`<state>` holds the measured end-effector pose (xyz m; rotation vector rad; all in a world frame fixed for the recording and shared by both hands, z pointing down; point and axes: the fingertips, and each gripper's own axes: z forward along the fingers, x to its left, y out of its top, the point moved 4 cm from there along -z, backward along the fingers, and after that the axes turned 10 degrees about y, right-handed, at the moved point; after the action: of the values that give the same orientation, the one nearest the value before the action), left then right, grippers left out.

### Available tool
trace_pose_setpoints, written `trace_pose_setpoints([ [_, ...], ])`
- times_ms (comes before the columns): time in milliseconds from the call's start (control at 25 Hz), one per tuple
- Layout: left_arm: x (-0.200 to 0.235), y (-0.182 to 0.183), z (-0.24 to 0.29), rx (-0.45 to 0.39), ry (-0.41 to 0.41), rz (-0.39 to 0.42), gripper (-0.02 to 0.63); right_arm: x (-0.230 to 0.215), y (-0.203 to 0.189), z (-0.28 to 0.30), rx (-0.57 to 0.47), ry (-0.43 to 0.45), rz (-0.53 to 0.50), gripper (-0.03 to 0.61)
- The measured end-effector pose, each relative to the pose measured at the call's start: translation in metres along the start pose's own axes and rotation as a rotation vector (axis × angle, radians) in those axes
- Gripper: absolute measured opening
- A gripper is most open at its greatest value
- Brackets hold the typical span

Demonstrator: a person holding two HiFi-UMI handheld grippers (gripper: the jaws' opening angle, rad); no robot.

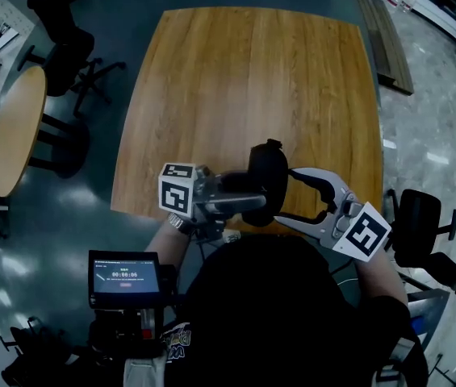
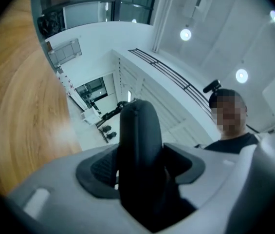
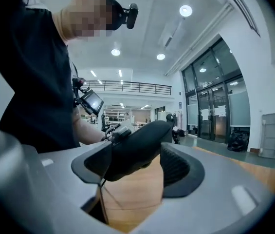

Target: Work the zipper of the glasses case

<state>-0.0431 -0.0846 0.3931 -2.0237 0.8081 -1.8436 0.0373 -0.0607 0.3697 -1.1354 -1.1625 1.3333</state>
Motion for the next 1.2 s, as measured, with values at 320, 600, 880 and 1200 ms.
trace_pose_setpoints([
  [320, -0.012, -0.013, 0.024, 0.080, 0.035, 0.148, 0.276, 0.012, -0.004, -0.016, 0.016, 0.046, 0.010, 0.273],
  [600, 0.007, 0.007, 0.007, 0.158, 0.369, 0.578, 0.275, -0.023, 0.020, -0.045, 0.070, -0.060, -0.035, 0.242],
  [880, 0.054, 0.028, -0.022, 0.352, 1.105, 1.345, 0.275, -0.045, 0.036, -0.008, 0.314, -0.401, -0.318, 0.102],
  [1200, 0.070, 0.024, -0.026, 0.448, 1.393, 1.620, 0.273, -0.034, 0.009, 0.042, 0.429, -0.444, -0.330, 0.091],
])
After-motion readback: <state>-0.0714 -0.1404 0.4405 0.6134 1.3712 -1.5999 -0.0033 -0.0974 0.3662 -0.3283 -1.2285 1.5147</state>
